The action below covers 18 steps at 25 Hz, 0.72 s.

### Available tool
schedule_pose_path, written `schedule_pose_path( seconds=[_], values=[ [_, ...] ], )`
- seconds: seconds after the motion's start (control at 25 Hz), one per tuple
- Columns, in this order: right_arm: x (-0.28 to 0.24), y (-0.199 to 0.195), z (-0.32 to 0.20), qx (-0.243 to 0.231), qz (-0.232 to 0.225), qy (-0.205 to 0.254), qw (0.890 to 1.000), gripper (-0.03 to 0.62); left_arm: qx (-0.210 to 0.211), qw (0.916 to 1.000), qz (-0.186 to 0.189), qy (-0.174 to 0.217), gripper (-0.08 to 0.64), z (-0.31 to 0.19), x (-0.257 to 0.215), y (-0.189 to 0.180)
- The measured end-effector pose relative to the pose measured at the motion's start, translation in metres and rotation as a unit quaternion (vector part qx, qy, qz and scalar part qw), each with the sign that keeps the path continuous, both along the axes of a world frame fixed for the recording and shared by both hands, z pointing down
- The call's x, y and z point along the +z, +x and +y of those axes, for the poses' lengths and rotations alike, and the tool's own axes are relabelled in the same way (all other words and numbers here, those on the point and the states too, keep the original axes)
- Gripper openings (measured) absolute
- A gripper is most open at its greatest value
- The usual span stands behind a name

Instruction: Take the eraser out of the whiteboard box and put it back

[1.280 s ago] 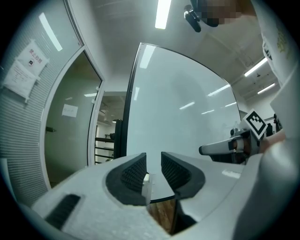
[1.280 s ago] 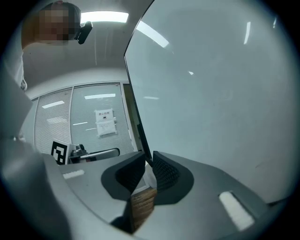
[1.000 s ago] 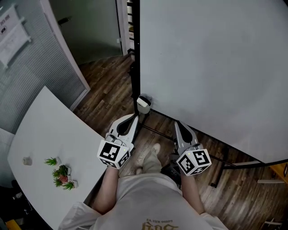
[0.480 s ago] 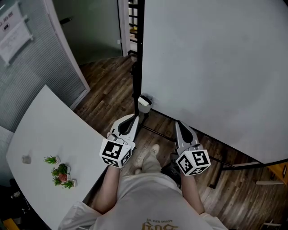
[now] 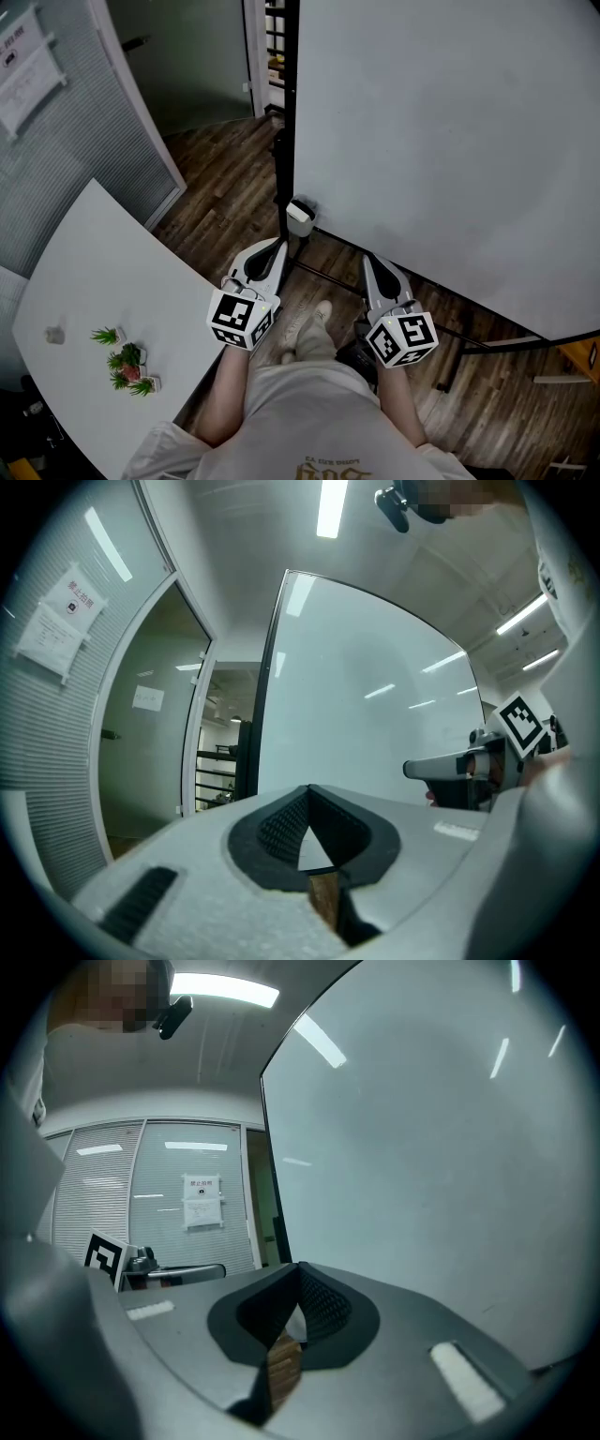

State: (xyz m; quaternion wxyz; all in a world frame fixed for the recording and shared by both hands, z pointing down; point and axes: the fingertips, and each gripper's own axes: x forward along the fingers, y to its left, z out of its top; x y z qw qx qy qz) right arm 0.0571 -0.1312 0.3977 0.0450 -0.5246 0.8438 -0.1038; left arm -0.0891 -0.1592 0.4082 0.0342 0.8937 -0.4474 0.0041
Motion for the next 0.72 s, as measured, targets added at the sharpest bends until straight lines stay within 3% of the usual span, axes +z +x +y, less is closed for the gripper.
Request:
schedule_pose_path(
  seconds=[0.32, 0.72],
  values=[
    [0.002, -0.003, -0.005, -0.001, 0.002, -0.004, 1.000, 0.011, -0.004, 1.0000, -0.002, -0.007, 0.000, -0.005, 0.005, -0.006],
    [-0.001, -0.009, -0.003, -0.015, -0.001, -0.001, 1.000, 0.011, 0.026, 0.9966, 0.078, 0.010, 0.002, 0.004, -0.018, -0.010]
  ],
)
